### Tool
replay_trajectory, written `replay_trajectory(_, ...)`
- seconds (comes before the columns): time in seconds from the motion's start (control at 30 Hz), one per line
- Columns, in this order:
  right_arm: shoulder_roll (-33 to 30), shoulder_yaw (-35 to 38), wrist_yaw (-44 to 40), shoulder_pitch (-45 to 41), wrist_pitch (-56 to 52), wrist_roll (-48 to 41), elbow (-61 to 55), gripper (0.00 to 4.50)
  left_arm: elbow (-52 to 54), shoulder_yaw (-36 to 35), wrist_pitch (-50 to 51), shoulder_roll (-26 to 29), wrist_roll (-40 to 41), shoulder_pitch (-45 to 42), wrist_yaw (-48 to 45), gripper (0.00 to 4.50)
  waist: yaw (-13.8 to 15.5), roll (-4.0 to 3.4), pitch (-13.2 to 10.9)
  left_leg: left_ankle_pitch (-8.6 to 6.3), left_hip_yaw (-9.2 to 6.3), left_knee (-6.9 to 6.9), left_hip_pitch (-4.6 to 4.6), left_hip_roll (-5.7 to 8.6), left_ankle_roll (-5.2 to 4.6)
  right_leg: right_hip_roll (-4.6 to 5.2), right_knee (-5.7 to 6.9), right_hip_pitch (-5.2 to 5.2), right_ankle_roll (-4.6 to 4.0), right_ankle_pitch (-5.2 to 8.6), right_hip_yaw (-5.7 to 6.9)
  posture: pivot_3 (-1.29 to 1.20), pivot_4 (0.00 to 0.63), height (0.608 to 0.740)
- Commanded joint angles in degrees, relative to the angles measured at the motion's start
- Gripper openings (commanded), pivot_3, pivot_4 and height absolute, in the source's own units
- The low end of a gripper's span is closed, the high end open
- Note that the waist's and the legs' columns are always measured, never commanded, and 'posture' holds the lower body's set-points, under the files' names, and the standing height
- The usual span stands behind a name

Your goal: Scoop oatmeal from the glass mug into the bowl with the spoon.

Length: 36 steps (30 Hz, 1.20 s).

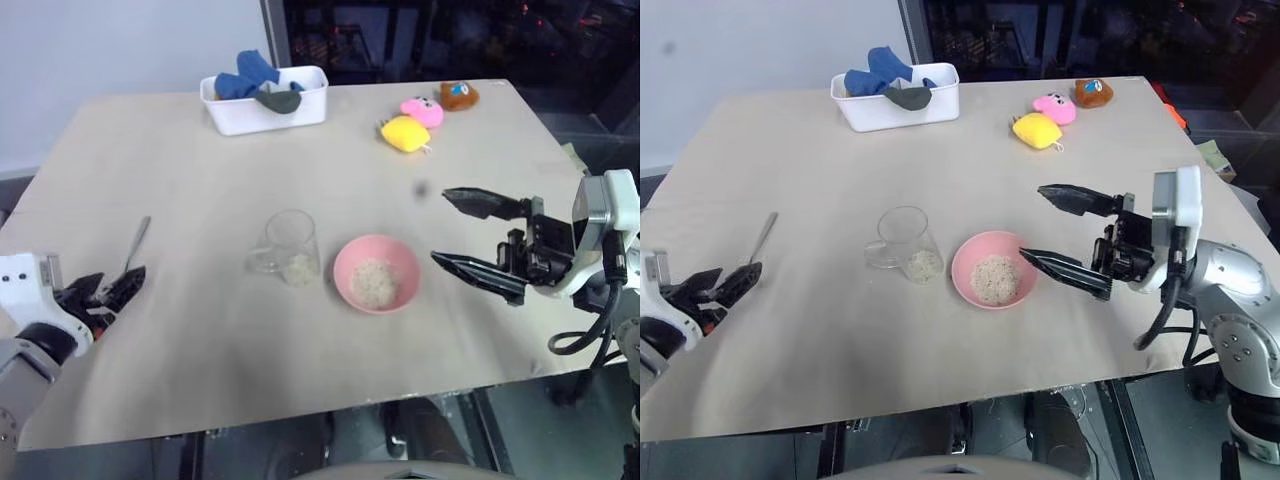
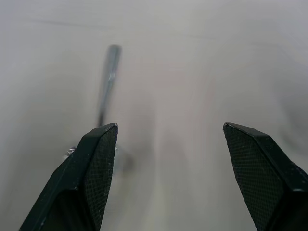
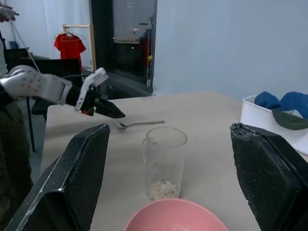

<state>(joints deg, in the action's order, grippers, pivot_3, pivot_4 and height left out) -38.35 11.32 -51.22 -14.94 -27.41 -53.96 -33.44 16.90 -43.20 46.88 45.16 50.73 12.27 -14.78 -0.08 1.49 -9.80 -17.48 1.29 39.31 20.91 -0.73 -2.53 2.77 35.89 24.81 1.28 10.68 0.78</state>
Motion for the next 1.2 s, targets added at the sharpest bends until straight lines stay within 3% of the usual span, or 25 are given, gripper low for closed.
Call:
replay_trajectory(0.03, -0.1, 0.0, 1.2, -1.3, 0.9, 0.1, -3.4, 4.03, -4.8, 0.1, 2.8, 5.0, -1.9, -4.5, -0.9, 3.58, 0.1, 0.0, 0.0, 0.0, 0.0, 0.0, 0.0, 0.0, 0.0, 0.0, 0.0, 0.0, -0.04, -0.02, 0.0, 0.0, 0.15, 0.74)
replay_trajectory(0.27, -0.1, -1.0, -5.6, 3.4, 11.7, 12.0, 2.7, 4.03, -17.7, 9.2, 7.4, 11.5, -8.0, -15.6, -3.8, 3.58, 0.2, -0.01, 0.0, 0.0, 0.03, -0.11, -0.02, 0.07, 0.01, 0.03, -0.03, 0.01, 0.0, 0.0, 0.01, 0.0, 0.15, 0.74)
replay_trajectory(0.6, -0.5, 1.7, -8.3, 5.9, 15.0, 12.3, 4.5, 4.03, -35.7, 17.8, 7.9, 13.0, -17.6, -29.5, -5.9, 3.58, 0.4, 0.0, -0.1, 0.02, 0.02, -0.13, -0.02, 0.04, 0.04, 0.05, 0.0, 0.05, 0.03, -0.08, 0.02, 0.0, 0.15, 0.74)
replay_trajectory(0.7, -0.5, 1.2, -7.3, 5.4, 14.4, 12.5, 3.9, 4.12, -42.0, 20.3, 6.0, 12.6, -20.1, -33.0, -9.0, 2.74, 0.7, 0.0, -0.1, 0.02, 0.02, -0.12, 0.0, 0.09, 0.04, 0.1, 0.0, 0.04, -0.01, -0.06, 0.04, 0.0, 0.15, 0.74)
replay_trajectory(0.83, -0.8, 0.8, -6.0, 4.3, 13.2, 12.4, 3.3, 4.12, -46.7, 21.3, 5.0, 12.0, -22.1, -35.8, -11.5, 0.77, 0.8, 0.01, -0.1, 0.02, 0.03, -0.11, -0.01, 0.12, 0.04, 0.16, 0.01, 0.03, 0.01, -0.08, 0.03, 0.0, 0.15, 0.74)
replay_trajectory(0.9, -0.8, 0.4, -5.4, 3.9, 12.8, 12.7, 3.2, 4.12, -47.9, 20.8, 4.4, 11.7, -22.7, -36.0, -12.4, 0.02, 0.8, 0.0, -0.1, 0.02, 0.03, -0.11, -0.01, 0.12, 0.04, 0.19, 0.02, 0.03, 0.12, -0.15, 0.04, 0.0, 0.15, 0.74)
replay_trajectory(1.1, -0.7, -1.3, -2.9, 1.1, 10.7, 13.2, 3.0, 4.12, -49.0, 18.0, 2.3, 10.9, -23.1, -35.5, -13.4, 0.02, 0.8, 0.0, -0.1, 0.02, 0.03, -0.11, -0.02, 0.12, 0.04, 0.34, 0.02, 0.03, 0.14, -0.16, 0.05, 0.0, 0.15, 0.74)
replay_trajectory(1.2, -0.5, -2.3, -1.7, -0.6, 9.5, 13.4, 3.4, 4.12, -44.1, 13.2, -2.0, 9.6, -22.6, -33.3, -11.6, 0.02, 0.8, 0.0, -0.1, 0.02, -0.01, -0.11, -0.01, 0.09, 0.04, 0.45, 0.03, 0.03, 0.14, -0.17, 0.07, 0.0, 0.15, 0.74)
